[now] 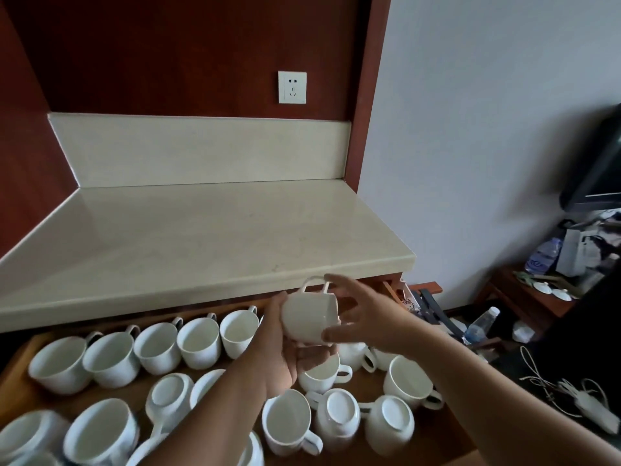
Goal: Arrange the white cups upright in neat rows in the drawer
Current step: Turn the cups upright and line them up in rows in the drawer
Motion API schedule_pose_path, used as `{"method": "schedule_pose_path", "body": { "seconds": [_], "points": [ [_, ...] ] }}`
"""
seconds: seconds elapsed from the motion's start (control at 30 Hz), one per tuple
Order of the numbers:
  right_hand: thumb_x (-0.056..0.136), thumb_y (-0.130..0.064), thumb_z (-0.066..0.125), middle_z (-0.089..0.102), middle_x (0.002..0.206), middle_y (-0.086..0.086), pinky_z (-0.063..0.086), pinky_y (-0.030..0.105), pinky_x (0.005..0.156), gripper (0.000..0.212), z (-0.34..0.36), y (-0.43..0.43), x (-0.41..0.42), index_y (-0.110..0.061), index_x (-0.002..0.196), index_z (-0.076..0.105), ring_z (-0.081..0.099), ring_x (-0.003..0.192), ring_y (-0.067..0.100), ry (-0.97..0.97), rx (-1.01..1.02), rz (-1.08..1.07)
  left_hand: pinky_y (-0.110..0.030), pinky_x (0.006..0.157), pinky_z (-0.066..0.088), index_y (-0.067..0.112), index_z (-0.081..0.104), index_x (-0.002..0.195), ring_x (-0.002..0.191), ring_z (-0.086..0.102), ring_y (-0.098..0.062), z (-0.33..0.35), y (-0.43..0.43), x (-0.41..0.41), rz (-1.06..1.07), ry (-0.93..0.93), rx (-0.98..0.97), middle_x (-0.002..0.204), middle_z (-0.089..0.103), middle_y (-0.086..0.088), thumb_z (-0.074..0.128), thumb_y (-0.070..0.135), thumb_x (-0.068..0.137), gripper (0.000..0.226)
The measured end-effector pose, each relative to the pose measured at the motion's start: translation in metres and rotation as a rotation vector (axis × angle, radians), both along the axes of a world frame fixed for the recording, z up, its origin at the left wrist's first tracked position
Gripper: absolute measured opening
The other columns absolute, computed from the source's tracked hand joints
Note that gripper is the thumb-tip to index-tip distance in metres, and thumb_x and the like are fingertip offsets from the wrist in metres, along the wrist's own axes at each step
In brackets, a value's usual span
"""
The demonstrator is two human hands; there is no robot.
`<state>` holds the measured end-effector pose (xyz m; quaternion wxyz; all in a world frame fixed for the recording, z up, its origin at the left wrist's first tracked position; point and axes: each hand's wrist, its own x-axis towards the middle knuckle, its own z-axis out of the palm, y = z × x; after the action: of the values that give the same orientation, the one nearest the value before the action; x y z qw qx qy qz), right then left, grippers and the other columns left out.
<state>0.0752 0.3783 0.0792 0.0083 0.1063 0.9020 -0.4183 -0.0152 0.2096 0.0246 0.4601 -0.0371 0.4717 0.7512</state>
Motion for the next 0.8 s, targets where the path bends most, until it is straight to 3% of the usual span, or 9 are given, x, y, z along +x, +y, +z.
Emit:
{"method": "schedule_pose_path", "body": {
  "seconds": [0.07, 0.13, 0.2, 0.27, 0.33, 0.43, 0.47, 0.6, 0.8],
  "points": [
    [0.07, -0.03, 0.093, 0.052, 0.14, -0.007, 0.059, 0.026, 0.084, 0.106, -0.017, -0.006, 0.006, -0.065, 0.146, 0.027, 0.071, 0.099, 0.011, -0.059, 0.021, 0.063, -0.035, 0.06, 0.056, 0.007, 0.073, 0.106, 0.065, 0.07, -0.032, -0.003, 0.002, 0.003, -0.004, -0.031, -0.078, 0.086, 0.073, -0.019, 0.051, 0.07, 0.088, 0.069],
    [0.07, -0.03, 0.09, 0.053, 0.134, -0.004, 0.059, 0.031, 0.083, 0.099, -0.025, -0.008, 0.007, -0.074, 0.133, 0.03, 0.069, 0.098, 0.019, -0.058, 0.074, 0.03, -0.034, 0.056, 0.056, 0.004, 0.071, 0.11, 0.064, 0.07, -0.031, -0.007, 0.006, 0.005, -0.083, -0.04, -0.156, 0.083, 0.072, -0.019, 0.048, 0.075, 0.088, 0.077],
    [0.07, -0.024, 0.088, 0.058, 0.125, -0.002, 0.061, 0.036, 0.081, 0.086, -0.029, -0.002, 0.008, -0.067, 0.127, 0.041, 0.07, 0.093, 0.022, -0.055, 0.01, -0.046, -0.033, 0.056, 0.054, -0.001, 0.071, 0.114, 0.071, 0.071, -0.033, -0.013, 0.01, -0.001, -0.225, -0.019, -0.193, 0.089, 0.072, -0.022, 0.04, 0.085, 0.086, 0.095],
    [0.071, -0.014, 0.086, 0.062, 0.118, 0.007, 0.063, 0.041, 0.076, 0.078, -0.03, 0.01, 0.012, -0.054, 0.129, 0.051, 0.072, 0.082, 0.026, -0.087, -0.213, -0.119, -0.031, 0.058, 0.052, -0.003, 0.072, 0.109, 0.073, 0.069, -0.032, -0.012, 0.015, -0.004, -0.353, 0.065, -0.283, 0.092, 0.072, -0.022, 0.029, 0.091, 0.083, 0.107],
    [0.077, -0.009, 0.082, 0.061, 0.117, 0.017, 0.061, 0.042, 0.069, 0.069, -0.03, 0.027, 0.013, -0.043, 0.129, 0.054, 0.069, 0.072, 0.03, -0.115, -0.408, -0.171, -0.032, 0.06, 0.054, 0.004, 0.069, 0.101, 0.067, 0.067, -0.03, -0.02, 0.018, -0.011, -0.273, 0.317, -0.449, 0.082, 0.073, -0.015, 0.032, 0.079, 0.094, 0.084],
    [0.081, -0.013, 0.079, 0.06, 0.115, 0.026, 0.056, 0.042, 0.067, 0.061, -0.037, 0.056, 0.007, -0.035, 0.13, 0.05, 0.066, 0.067, 0.031, -0.153, -0.458, -0.272, -0.041, 0.075, 0.058, 0.029, 0.064, 0.084, 0.073, 0.068, -0.021, -0.044, 0.01, -0.036, -0.117, 1.024, -0.783, 0.074, 0.071, 0.005, 0.055, 0.045, 0.094, 0.021],
    [0.082, -0.015, 0.078, 0.061, 0.112, 0.028, 0.054, 0.042, 0.065, 0.06, -0.041, 0.065, 0.003, -0.033, 0.131, 0.049, 0.064, 0.065, 0.031, -0.168, -0.456, -0.313, -0.038, 0.078, 0.056, 0.033, 0.063, 0.082, 0.076, 0.068, -0.016, -0.05, 0.007, -0.043, -0.128, 1.148, -0.848, 0.076, 0.07, 0.009, 0.059, 0.036, 0.095, 0.013],
    [0.079, -0.023, 0.08, 0.065, 0.103, 0.026, 0.048, 0.034, 0.052, 0.064, -0.051, 0.089, -0.016, -0.032, 0.131, 0.044, 0.061, 0.056, 0.026, -0.202, -0.376, -0.382, -0.034, 0.081, 0.052, 0.032, 0.068, 0.099, 0.093, 0.064, -0.009, -0.055, 0.015, -0.056, -0.197, 1.46, -0.851, 0.098, 0.067, 0.014, 0.06, 0.028, 0.094, 0.01],
    [0.078, -0.03, 0.081, 0.068, 0.097, 0.021, 0.047, 0.032, 0.05, 0.067, -0.065, 0.105, -0.036, -0.034, 0.131, 0.041, 0.061, 0.055, 0.025, -0.21, -0.372, -0.424, -0.038, 0.088, 0.05, 0.029, 0.065, 0.115, 0.106, 0.062, -0.024, -0.062, 0.047, -0.068, -0.47, 1.836, -0.957, 0.115, 0.066, 0.006, 0.048, 0.011, 0.093, 0.033]
  ]
}}
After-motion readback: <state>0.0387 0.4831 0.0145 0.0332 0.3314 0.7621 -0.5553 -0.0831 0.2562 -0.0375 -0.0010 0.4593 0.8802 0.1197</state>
